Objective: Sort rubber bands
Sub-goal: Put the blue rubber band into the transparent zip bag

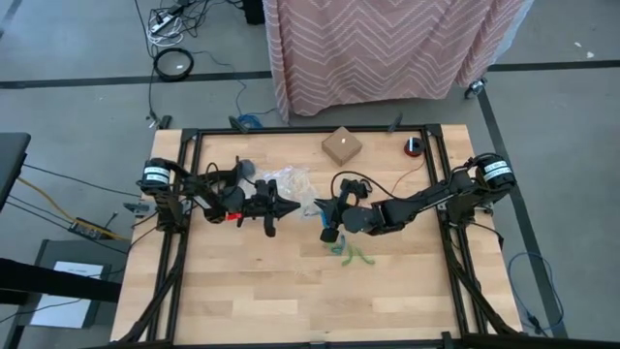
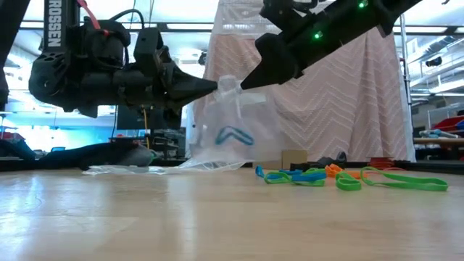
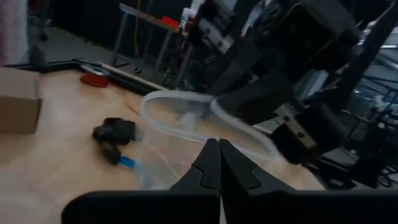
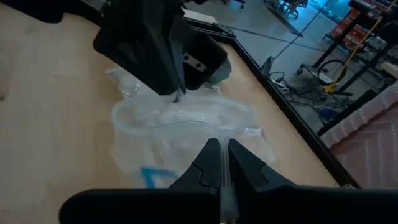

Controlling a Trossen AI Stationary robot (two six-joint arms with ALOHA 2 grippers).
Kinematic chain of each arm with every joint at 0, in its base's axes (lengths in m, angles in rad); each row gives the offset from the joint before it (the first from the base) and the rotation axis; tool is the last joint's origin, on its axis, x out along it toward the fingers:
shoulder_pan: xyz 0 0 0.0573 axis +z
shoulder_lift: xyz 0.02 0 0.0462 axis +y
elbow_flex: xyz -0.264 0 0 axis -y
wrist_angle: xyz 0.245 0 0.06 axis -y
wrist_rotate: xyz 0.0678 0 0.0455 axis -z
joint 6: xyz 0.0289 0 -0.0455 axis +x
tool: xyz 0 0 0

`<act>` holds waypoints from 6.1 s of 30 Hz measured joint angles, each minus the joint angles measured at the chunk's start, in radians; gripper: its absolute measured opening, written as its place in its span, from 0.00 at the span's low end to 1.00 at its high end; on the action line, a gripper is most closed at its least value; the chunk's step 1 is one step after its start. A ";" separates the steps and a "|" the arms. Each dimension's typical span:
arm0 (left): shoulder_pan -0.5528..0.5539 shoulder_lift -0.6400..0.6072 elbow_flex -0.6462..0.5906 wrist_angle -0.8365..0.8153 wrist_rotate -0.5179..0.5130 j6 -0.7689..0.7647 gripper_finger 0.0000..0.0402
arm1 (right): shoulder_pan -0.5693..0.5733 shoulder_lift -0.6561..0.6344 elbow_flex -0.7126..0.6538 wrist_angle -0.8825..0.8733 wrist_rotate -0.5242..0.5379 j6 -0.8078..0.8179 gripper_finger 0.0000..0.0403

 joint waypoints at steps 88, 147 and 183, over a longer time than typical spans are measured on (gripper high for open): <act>0.001 -0.190 -0.191 0.002 -0.148 0.396 0.00 | -0.052 0.016 -0.001 -0.577 -0.229 0.464 0.47; 0.001 -0.198 -0.193 -0.042 -0.114 0.346 0.00 | -0.218 -0.006 0.211 -0.678 -0.055 0.153 0.00; 0.001 -0.198 -0.193 -0.019 -0.114 0.318 0.00 | -0.050 0.134 0.187 0.205 -0.099 0.066 0.00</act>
